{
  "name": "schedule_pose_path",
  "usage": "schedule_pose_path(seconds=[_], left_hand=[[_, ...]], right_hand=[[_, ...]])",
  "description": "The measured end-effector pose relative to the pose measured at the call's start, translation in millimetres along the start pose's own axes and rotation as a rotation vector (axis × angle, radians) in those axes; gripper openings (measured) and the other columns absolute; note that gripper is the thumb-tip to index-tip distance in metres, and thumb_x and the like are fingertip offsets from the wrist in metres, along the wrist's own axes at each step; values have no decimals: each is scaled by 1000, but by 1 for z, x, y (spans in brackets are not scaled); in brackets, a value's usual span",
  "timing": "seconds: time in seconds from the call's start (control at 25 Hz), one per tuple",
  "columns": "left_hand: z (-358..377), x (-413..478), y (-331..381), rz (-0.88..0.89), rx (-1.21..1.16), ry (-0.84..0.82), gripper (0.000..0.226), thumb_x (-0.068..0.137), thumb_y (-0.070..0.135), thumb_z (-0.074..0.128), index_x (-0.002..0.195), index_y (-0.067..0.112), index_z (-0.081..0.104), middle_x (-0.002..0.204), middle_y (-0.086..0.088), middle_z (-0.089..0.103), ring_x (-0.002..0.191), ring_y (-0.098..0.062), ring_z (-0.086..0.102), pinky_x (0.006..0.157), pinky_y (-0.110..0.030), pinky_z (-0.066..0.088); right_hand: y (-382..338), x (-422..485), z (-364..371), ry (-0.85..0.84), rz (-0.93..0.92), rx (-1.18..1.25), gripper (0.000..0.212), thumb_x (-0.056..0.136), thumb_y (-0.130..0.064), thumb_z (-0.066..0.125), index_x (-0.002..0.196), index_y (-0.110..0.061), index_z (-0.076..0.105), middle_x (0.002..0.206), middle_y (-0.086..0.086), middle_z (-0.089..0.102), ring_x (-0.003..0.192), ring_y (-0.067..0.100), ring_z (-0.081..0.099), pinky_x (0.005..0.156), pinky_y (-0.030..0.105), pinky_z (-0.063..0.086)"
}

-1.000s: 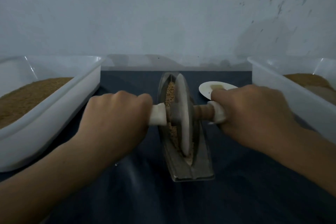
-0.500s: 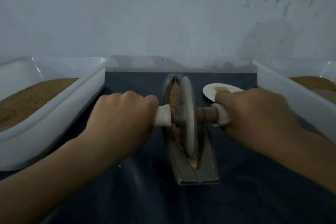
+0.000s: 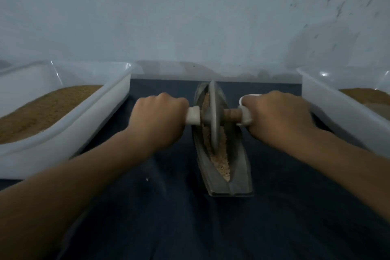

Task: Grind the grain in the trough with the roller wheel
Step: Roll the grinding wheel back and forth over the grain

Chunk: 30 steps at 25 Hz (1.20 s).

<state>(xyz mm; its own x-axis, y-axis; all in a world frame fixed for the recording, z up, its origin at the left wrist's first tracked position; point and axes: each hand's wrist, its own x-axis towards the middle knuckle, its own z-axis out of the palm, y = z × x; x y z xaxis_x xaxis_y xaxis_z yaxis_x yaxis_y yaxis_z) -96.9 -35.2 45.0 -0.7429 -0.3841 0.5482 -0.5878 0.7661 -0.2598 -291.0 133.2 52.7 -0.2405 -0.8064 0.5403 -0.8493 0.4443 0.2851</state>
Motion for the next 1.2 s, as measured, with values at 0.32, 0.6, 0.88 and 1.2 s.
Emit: schedule_pose_path(seconds=[0.32,0.6,0.88,1.2], left_hand=[[9,33,8,-75,42,-42,10,85,18,62,81,19,53,69,1,44,58,-25,48,51,-32,29],[0,-18,-2,107,17,136,38,64,27,66,68,28,28,52,8,29,41,-18,20,46,-21,12],[5,45,8,-73,43,-117,9,87,27,61,92,20,63,78,-4,57,72,-31,60,58,-35,37],[-13,-15,-1,154,46,203,32,61,20,61,67,23,30,53,6,22,44,-17,15,51,-21,5]], right_hand=[[-9,28,14,-63,157,30,19,89,-30,65,78,-26,49,66,-8,43,58,19,41,51,27,27],[-2,-18,1,120,-13,50,26,77,-39,61,71,-29,38,57,-12,22,48,13,23,47,20,11],[-6,40,21,-63,146,42,9,88,-31,64,86,-26,56,80,-2,63,71,25,59,53,28,31],[7,-41,8,164,21,65,24,72,-45,58,77,-30,39,57,-14,16,47,19,25,51,18,7]])
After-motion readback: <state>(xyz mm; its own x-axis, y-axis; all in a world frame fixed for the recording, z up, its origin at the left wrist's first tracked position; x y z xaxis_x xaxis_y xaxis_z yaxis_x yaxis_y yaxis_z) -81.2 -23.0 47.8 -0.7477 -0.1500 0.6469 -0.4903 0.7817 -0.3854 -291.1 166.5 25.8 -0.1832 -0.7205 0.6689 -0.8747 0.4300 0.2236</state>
